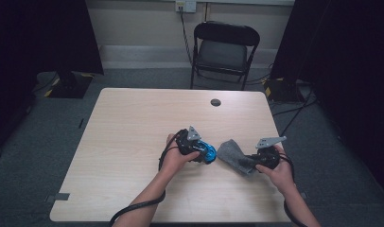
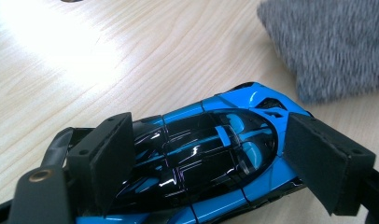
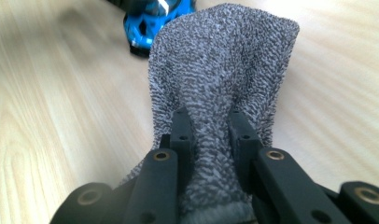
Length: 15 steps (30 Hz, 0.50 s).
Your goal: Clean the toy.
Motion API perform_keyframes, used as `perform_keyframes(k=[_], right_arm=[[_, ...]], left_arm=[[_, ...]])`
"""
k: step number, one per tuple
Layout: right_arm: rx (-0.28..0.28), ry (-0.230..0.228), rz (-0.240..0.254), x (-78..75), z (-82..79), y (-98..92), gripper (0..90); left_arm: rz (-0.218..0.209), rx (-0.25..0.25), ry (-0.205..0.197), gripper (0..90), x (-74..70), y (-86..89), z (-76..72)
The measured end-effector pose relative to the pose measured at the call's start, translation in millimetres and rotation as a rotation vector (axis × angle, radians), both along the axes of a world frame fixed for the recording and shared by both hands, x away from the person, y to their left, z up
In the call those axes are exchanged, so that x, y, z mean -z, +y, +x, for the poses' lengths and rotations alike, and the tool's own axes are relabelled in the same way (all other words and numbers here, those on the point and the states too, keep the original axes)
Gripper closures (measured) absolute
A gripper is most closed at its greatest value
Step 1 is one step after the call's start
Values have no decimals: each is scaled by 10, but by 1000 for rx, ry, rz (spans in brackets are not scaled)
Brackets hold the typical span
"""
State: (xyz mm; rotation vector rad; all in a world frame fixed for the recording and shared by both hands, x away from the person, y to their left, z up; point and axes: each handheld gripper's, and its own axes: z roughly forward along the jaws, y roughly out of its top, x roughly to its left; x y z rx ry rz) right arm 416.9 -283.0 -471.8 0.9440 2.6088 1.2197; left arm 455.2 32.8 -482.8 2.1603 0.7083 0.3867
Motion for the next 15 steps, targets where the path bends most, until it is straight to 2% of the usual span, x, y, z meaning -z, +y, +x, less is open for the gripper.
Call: perform_keyframes(k=[6, 15], right_arm=[[60, -43, 49, -139, 130, 1, 764], [109, -77, 45, -271, 561, 225, 764]], left_arm=[[-5, 4, -2, 164, 4, 8, -5], [1, 27, -5, 164, 2, -18, -19]])
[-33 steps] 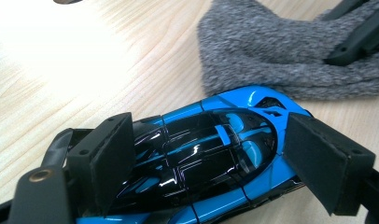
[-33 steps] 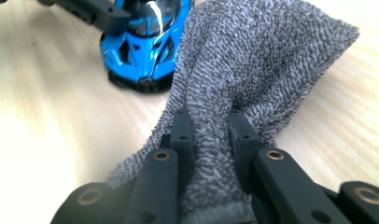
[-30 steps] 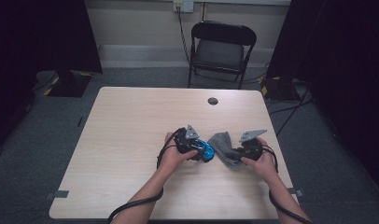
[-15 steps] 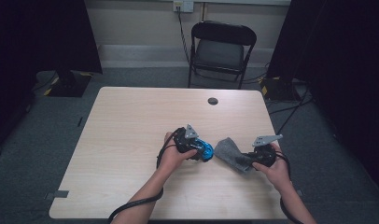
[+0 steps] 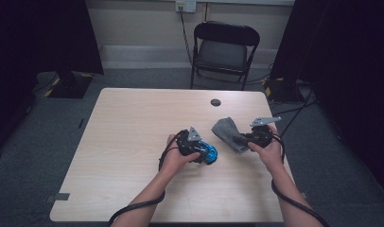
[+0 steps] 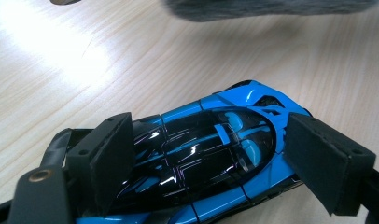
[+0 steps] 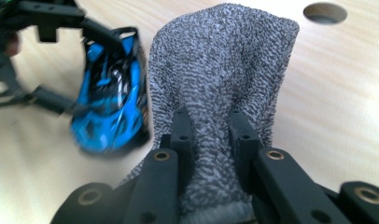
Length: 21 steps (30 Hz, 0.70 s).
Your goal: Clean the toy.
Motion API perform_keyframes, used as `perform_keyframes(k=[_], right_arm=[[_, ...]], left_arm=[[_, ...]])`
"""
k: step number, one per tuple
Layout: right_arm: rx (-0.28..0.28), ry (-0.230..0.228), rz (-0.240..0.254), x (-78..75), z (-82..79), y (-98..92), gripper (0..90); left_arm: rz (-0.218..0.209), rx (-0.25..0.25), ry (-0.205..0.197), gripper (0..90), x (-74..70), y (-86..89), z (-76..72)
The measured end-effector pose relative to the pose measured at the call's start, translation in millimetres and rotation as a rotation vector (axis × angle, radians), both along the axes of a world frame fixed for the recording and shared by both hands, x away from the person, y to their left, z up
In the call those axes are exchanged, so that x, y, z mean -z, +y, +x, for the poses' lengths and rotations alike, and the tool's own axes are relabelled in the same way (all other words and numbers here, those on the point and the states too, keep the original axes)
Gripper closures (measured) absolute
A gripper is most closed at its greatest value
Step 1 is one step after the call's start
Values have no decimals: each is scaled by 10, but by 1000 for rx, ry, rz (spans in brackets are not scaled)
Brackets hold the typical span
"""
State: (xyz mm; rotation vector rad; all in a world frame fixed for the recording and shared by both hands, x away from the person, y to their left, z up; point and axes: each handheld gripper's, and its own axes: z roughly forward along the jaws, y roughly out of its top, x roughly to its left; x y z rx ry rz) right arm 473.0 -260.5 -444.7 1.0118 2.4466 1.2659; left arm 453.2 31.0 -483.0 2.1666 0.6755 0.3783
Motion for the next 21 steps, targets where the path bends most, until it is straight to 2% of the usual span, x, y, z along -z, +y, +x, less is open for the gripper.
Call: perform_keyframes(k=[5, 8, 12, 15, 18, 21], right_arm=[[-9, 3, -28, 9, 201, 199, 764], [-17, 4, -23, 38, 291, 323, 764], [-23, 1, -46, 75, 371, 475, 763], [-16, -6, -43, 109, 417, 588, 763], [-20, -4, -71, 159, 459, 703, 763], [-22, 6, -65, 205, 508, 814, 763]], left_arm=[[-6, 7, -5, 160, 9, -11, -14], [-9, 11, -6, 160, 13, -5, -16], [-12, 10, -1, 160, 10, -6, -14], [-20, 11, 4, 157, 10, -5, -12], [-20, 13, 1, 158, 13, -4, -15], [-28, 17, 7, 158, 11, -4, -15]])
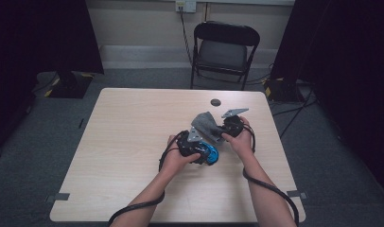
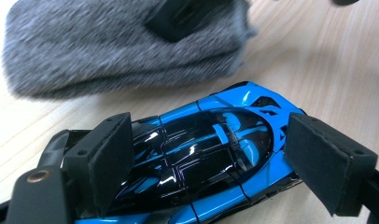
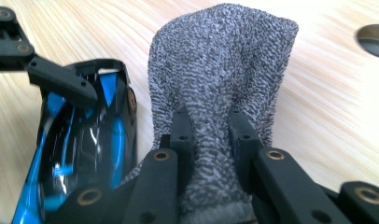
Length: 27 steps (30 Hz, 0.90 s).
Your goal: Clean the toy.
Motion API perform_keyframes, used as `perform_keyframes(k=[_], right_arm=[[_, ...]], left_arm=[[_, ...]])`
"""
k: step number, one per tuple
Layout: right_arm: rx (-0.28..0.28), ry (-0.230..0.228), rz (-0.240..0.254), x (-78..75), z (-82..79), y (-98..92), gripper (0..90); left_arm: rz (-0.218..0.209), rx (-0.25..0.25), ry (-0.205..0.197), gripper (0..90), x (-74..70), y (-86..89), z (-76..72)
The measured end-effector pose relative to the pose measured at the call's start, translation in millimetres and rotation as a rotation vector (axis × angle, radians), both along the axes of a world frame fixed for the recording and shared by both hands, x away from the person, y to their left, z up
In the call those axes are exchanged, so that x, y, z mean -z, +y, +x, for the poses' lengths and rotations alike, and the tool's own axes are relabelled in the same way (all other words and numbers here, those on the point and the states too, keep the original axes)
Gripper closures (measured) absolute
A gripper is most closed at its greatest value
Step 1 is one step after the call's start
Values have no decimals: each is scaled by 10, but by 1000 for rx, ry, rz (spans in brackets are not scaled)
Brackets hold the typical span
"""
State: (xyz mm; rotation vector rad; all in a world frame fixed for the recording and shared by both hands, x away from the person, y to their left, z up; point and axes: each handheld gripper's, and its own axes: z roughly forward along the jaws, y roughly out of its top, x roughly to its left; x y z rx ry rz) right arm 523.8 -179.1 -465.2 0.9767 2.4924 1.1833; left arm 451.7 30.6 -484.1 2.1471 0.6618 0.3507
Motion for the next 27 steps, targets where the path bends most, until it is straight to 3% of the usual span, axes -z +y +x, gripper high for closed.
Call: perform_keyframes(k=[3, 8, 9, 11, 27], right_arm=[[-18, 5, -34, 43, 31, 98, 763], [-71, 39, -34, 159, 56, 263, 761], [-78, 39, -60, 184, 50, 306, 759], [-82, 39, -60, 196, 50, 335, 759], [-132, 28, -60, 192, 22, 242, 759]], left_arm=[[-5, -1, 6, 157, -2, -7, 2], [-13, -4, 15, 158, -5, 4, 13], [-15, -5, 14, 158, -4, 5, 14], [-14, -8, 12, 158, -1, 10, 14], [-18, -16, 7, 160, 4, 10, 10]])
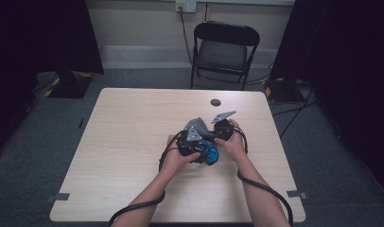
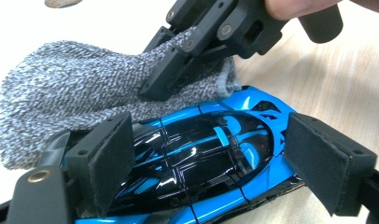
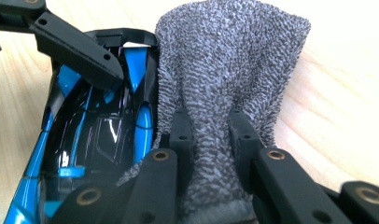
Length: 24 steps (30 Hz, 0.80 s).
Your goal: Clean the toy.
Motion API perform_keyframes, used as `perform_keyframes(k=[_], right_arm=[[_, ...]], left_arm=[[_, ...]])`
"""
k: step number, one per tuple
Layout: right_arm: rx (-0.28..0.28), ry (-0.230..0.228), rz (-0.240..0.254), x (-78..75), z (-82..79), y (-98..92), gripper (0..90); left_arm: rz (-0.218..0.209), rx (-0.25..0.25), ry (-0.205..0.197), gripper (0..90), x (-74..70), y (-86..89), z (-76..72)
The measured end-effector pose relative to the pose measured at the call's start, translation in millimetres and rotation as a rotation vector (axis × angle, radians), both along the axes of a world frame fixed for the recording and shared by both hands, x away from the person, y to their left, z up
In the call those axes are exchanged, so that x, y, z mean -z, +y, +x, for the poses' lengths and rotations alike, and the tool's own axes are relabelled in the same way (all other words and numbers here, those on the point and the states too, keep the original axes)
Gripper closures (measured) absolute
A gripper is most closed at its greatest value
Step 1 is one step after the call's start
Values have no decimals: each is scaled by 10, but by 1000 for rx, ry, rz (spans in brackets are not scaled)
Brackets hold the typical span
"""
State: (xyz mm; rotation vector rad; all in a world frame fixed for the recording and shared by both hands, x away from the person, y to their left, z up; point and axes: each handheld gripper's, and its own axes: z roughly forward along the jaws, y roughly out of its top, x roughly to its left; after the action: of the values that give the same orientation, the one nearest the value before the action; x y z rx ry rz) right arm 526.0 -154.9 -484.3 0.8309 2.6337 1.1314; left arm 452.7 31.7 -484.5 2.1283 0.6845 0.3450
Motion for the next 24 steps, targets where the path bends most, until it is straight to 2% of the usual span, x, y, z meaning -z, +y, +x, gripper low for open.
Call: perform_keyframes(k=[5, 13, 24], right_arm=[[-19, 5, 17, 9, -20, -78, 758], [-18, 19, 43, 30, -55, -205, 758], [-22, 24, 39, 24, -126, -346, 757]], left_arm=[[-2, 4, -2, 163, 1, 7, 1], [3, -2, 0, 169, -3, -5, -2], [14, -3, -4, 170, -6, -9, -3]])
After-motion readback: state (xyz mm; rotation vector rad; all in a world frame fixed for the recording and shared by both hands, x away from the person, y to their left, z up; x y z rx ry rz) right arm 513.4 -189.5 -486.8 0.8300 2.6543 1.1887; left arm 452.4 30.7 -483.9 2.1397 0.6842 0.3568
